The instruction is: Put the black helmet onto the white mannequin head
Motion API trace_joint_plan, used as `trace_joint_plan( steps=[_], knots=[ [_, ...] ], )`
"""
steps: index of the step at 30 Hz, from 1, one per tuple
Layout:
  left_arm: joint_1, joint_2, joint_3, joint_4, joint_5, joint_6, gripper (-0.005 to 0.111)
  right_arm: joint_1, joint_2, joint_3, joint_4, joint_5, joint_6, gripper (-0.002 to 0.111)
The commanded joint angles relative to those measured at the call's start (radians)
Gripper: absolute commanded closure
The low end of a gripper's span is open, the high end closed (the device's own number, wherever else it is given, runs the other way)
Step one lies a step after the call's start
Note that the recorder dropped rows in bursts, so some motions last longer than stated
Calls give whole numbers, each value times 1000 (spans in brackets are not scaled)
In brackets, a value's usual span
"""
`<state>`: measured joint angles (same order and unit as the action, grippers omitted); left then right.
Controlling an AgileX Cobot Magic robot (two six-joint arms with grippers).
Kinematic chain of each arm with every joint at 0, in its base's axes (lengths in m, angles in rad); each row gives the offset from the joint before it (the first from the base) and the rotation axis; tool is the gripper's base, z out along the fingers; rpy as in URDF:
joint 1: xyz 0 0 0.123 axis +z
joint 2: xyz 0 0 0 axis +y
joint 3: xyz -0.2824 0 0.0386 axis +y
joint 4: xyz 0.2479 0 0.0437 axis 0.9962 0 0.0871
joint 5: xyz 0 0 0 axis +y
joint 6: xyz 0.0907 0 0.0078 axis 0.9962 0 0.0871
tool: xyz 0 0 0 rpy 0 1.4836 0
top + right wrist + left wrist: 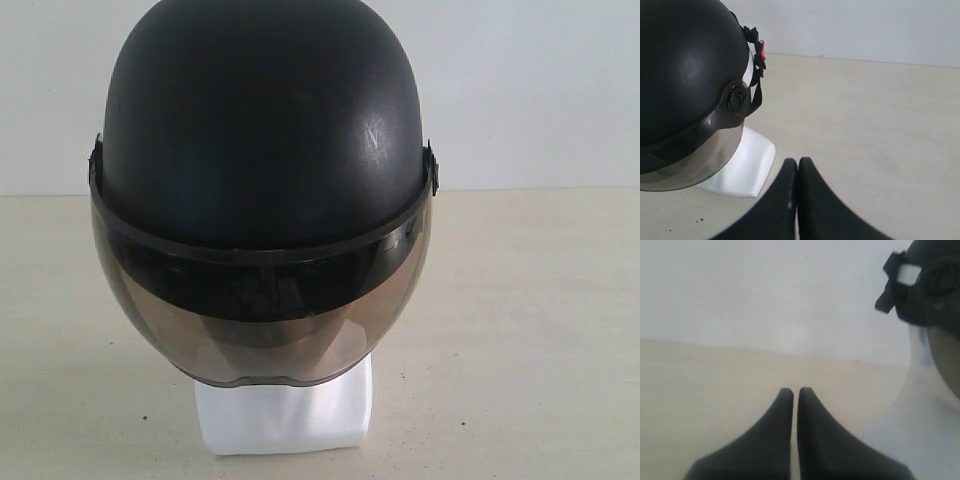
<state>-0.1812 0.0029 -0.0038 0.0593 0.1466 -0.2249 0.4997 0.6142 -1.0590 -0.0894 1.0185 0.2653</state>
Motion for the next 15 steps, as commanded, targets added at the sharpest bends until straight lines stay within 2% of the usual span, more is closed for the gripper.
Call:
trace_joint_plan(
  steps=[1,3,8,15],
  knots=[
    [3,-3,4,-14,105,66,102,-1,-4,-1,-2,-8,-3,109],
    [3,-3,4,-12,172,71,102,-1,-4,-1,-2,-8,-3,109],
    [8,-3,4,-10,176,97,102,-1,-4,-1,-2,-8,-3,109],
    [80,-3,4,-10,176,97,102,-1,-4,-1,-3,-8,-6,109]
  ],
)
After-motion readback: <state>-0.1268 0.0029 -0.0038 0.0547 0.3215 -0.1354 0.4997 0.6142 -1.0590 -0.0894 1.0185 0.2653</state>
